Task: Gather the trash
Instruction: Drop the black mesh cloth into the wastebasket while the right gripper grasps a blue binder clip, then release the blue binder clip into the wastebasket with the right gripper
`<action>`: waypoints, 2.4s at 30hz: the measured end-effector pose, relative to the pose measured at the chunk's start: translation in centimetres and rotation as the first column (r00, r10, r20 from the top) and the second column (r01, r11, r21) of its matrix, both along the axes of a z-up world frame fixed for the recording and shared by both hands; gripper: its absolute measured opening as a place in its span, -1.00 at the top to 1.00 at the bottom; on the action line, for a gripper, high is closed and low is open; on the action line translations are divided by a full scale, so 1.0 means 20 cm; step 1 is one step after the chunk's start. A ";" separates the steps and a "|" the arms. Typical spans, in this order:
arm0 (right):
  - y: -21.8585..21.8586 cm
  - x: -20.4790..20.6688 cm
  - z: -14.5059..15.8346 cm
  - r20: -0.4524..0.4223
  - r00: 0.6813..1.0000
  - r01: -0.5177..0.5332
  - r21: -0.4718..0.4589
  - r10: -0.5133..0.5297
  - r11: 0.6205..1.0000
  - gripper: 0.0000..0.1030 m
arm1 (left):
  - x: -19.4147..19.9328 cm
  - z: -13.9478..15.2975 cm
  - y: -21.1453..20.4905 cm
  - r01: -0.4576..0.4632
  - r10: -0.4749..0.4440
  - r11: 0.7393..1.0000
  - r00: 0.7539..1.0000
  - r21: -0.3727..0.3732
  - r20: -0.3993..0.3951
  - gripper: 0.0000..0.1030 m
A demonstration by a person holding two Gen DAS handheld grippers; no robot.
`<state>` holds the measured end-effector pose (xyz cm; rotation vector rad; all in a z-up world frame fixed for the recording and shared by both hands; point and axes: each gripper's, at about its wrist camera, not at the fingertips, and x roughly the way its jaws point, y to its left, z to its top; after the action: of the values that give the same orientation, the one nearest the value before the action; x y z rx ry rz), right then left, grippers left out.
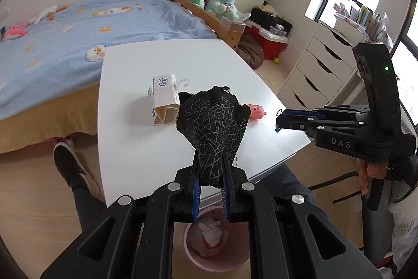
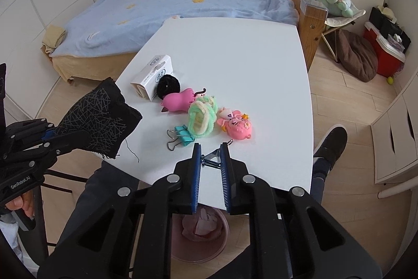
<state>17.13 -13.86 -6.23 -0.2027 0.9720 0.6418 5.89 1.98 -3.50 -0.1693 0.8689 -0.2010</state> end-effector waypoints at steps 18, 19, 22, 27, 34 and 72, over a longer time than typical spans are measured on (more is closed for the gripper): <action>-0.15 -0.40 0.11 0.073 0.995 -0.074 0.065 0.070 0.995 0.72 | -0.22 0.04 -0.15 0.085 -0.090 0.990 0.995 0.113 0.033 0.75; -0.16 -0.42 0.11 0.076 0.995 -0.076 0.065 0.071 0.995 0.72 | -0.23 0.04 -0.16 0.091 -0.096 0.989 0.995 0.120 0.034 0.75; -0.18 -0.46 0.08 0.066 0.995 -0.074 0.074 0.069 0.994 0.72 | -0.27 0.02 -0.18 0.104 -0.109 0.987 0.994 0.123 0.031 0.75; -0.22 -0.52 0.06 0.055 0.996 -0.069 0.089 0.064 0.994 0.72 | -0.32 -0.01 -0.22 0.132 -0.135 0.984 0.991 0.120 0.013 0.75; -0.24 -0.56 0.06 0.050 0.997 -0.068 0.106 0.063 0.992 0.72 | -0.38 -0.10 -0.28 0.164 -0.162 0.980 0.986 0.114 -0.026 0.75; -0.15 -0.64 0.01 0.025 0.989 -0.146 0.084 0.144 0.986 0.72 | -0.42 -0.03 -0.10 0.026 -0.028 0.998 0.999 0.053 0.044 -0.85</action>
<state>4.36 -16.93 -6.11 -0.2041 0.9152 0.8126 -2.54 0.02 -4.17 -0.1041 0.8311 -0.2065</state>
